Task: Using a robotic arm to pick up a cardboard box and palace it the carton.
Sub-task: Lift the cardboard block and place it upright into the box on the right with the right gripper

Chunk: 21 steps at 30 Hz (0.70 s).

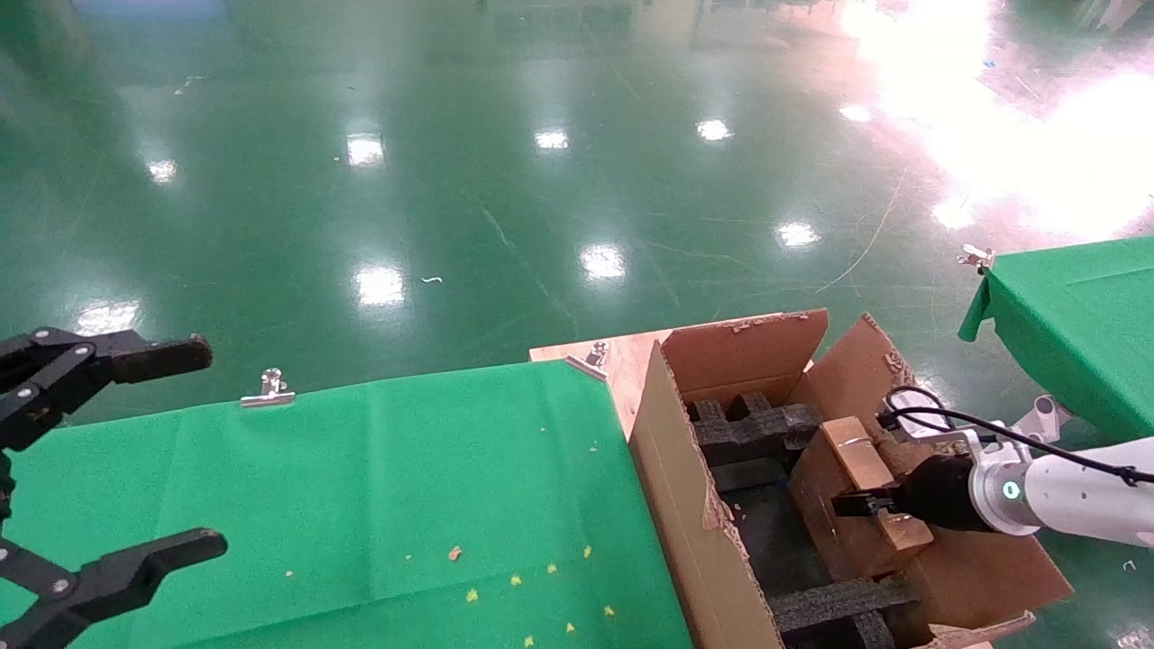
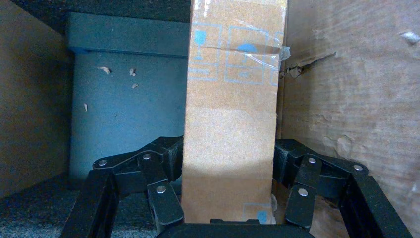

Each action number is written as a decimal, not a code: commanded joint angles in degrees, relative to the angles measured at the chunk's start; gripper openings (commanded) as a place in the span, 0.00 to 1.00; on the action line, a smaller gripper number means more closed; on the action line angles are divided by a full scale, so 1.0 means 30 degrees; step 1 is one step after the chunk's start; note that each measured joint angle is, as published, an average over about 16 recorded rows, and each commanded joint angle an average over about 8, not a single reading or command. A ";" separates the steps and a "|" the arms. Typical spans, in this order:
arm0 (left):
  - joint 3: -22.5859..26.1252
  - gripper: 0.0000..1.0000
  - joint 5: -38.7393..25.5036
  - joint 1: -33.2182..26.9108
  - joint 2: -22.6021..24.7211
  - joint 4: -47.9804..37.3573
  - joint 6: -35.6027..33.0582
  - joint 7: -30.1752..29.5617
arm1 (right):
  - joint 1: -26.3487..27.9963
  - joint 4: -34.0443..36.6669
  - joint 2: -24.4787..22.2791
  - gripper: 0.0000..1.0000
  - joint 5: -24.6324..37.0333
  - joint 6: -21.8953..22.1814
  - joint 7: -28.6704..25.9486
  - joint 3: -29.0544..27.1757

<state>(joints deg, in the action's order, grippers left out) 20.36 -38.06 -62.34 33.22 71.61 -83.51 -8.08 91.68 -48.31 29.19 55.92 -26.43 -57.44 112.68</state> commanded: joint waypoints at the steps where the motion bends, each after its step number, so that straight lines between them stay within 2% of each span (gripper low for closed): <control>1: 0.0000 1.00 0.0000 0.0000 0.0000 0.0000 0.0000 0.0000 | -0.0349 0.0413 0.0143 0.00 -0.0516 -0.0241 0.0526 -0.0320; 2: 0.0000 1.00 0.0000 0.0000 0.0000 0.0000 0.0000 0.0000 | -0.0443 0.0588 0.0193 0.00 -0.0666 -0.0353 0.0782 -0.0442; 3: 0.0000 1.00 0.0000 0.0000 0.0000 0.0000 0.0000 0.0000 | -0.0516 0.0734 0.0233 0.05 -0.0786 -0.0446 0.0984 -0.0539; 4: 0.0000 1.00 0.0000 0.0000 0.0000 0.0000 0.0000 0.0000 | -0.0571 0.0848 0.0264 0.14 -0.0876 -0.0518 0.1135 -0.0612; 10: -0.0001 1.00 0.0001 0.0004 -0.0002 -0.0004 0.0003 0.0002 | -0.0833 0.1334 0.0425 0.89 -0.1274 -0.0839 0.2000 -0.1009; 11: -0.0002 1.00 0.0001 0.0005 -0.0002 -0.0005 0.0004 0.0002 | -0.0859 0.1373 0.0442 0.96 -0.1311 -0.0868 0.2074 -0.1048; 12: -0.0002 1.00 0.0001 0.0005 -0.0003 -0.0005 0.0004 0.0002 | -0.0888 0.1420 0.0461 1.00 -0.1356 -0.0905 0.2167 -0.1095; 21: -0.0002 1.00 0.0002 0.0005 -0.0003 -0.0005 0.0004 0.0002 | -0.0819 0.1298 0.0434 1.00 -0.1288 -0.0888 0.1930 -0.1004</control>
<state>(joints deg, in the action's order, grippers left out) 20.36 -38.06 -62.33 33.21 71.60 -83.50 -8.08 89.22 -44.40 30.48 52.07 -29.07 -51.63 109.67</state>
